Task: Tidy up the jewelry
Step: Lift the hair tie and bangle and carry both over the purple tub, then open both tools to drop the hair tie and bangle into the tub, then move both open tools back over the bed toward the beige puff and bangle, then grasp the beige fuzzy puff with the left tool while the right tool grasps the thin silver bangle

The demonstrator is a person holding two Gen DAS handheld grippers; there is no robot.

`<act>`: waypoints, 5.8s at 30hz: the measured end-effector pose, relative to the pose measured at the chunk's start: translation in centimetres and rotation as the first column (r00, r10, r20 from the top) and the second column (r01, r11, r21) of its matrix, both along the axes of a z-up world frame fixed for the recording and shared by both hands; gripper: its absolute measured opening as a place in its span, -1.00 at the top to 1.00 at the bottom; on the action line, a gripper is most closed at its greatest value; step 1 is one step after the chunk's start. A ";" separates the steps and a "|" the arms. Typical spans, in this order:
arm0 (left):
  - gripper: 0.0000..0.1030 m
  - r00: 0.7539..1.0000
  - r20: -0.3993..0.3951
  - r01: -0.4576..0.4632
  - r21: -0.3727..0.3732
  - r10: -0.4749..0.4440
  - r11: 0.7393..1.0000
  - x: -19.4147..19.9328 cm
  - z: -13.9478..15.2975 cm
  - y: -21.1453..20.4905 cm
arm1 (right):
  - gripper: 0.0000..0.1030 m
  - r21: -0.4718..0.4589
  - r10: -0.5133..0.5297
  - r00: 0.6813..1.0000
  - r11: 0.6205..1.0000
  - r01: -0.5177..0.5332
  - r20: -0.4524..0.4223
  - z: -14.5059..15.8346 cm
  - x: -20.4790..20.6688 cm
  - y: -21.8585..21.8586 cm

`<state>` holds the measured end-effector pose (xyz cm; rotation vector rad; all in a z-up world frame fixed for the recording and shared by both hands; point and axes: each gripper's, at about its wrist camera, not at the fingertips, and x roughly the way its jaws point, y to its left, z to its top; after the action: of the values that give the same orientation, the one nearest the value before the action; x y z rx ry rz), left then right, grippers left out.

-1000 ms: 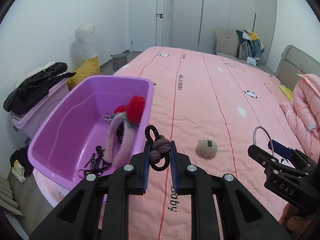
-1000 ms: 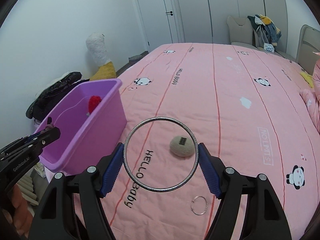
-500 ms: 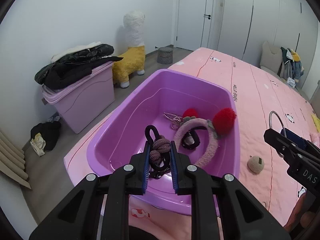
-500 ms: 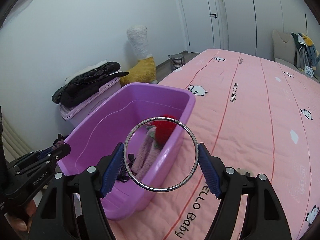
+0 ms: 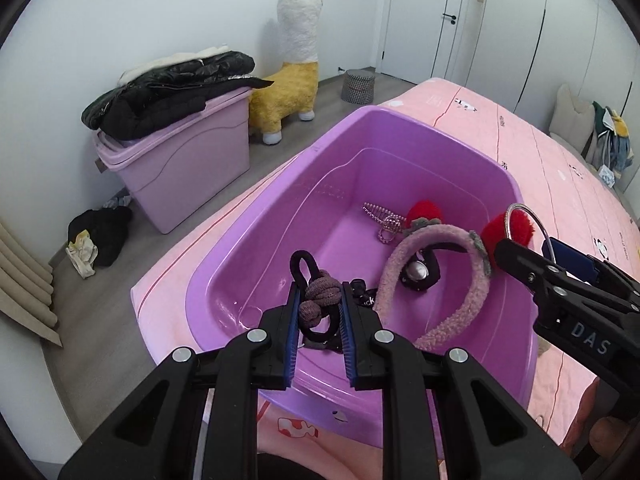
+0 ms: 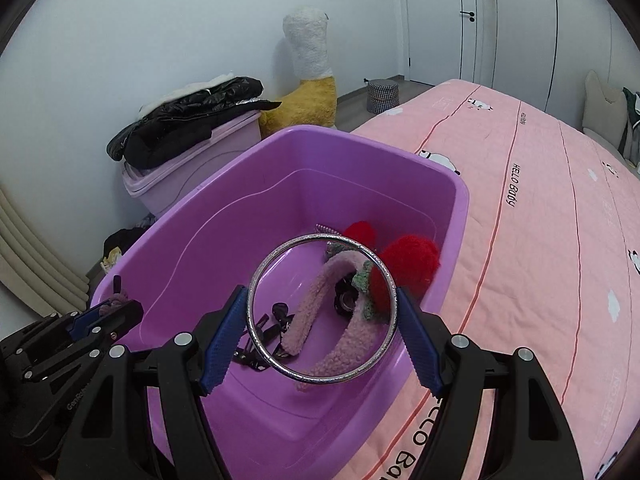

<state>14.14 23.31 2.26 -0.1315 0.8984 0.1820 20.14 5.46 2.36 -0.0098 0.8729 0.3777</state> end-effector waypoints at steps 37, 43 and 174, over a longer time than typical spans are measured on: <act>-0.41 0.997 -0.051 -0.062 0.008 0.062 0.998 1.0 -1.2 0.5 | -0.39 -0.084 -0.052 0.997 0.995 0.048 -0.048 -1.3 2.6 1.3; -0.41 0.997 -0.049 -0.062 0.012 0.062 0.998 0.8 -0.9 0.3 | -0.39 -0.069 -0.052 0.997 0.996 0.049 -0.053 -1.2 2.3 0.9; -0.04 0.811 -0.189 0.571 0.045 -0.554 0.820 5.8 -20.4 -37.4 | 0.19 -0.128 -0.461 0.872 0.886 0.445 -0.163 -22.1 -17.8 -24.0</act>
<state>19.93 -14.10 -18.16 0.2534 1.0588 -0.3263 2.31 -18.58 -19.78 0.1529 1.0477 -0.1057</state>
